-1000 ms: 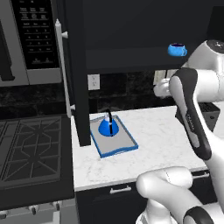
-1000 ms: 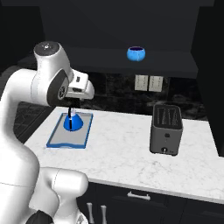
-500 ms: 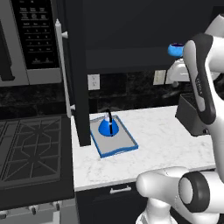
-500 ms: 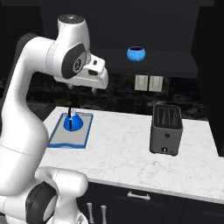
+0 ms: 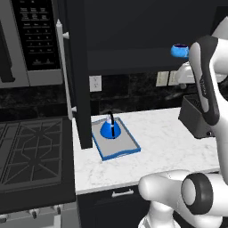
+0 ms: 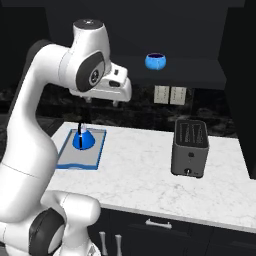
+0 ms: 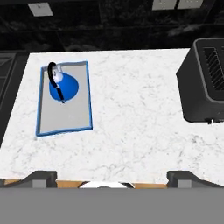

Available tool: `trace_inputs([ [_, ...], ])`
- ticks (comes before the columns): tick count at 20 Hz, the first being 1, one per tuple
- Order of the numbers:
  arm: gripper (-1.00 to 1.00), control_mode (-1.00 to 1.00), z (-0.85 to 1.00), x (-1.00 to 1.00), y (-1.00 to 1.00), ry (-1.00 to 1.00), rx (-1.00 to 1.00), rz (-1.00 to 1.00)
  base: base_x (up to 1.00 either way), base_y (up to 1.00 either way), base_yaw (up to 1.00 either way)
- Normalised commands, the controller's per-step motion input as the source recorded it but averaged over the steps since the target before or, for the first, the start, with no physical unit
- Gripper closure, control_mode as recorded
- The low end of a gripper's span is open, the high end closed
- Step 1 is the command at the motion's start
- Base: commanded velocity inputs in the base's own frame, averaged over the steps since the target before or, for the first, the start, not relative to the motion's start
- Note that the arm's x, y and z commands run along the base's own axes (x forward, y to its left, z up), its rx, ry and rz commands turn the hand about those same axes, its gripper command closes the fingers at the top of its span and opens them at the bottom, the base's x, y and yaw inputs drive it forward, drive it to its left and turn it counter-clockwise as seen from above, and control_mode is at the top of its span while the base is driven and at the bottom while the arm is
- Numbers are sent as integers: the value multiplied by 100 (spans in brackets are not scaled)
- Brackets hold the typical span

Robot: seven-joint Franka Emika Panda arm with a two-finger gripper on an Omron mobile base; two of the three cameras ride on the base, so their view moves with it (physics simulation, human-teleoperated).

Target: Pick the kettle from the counter and place it on the tray. Then pick the mug from the cabinet and place it on the tray. Then close the cabinet doors.

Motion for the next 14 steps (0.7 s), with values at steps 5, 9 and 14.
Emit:
trace_inputs([
  [5,-100,-100,-5,15,-34,-32,0,2,0,0,0],
  [9,-100,-100,12,46,-52,-24,-5,0,0,0,0],
  [14,-100,-100,3,74,-65,-15,0,2,0,0,0],
])
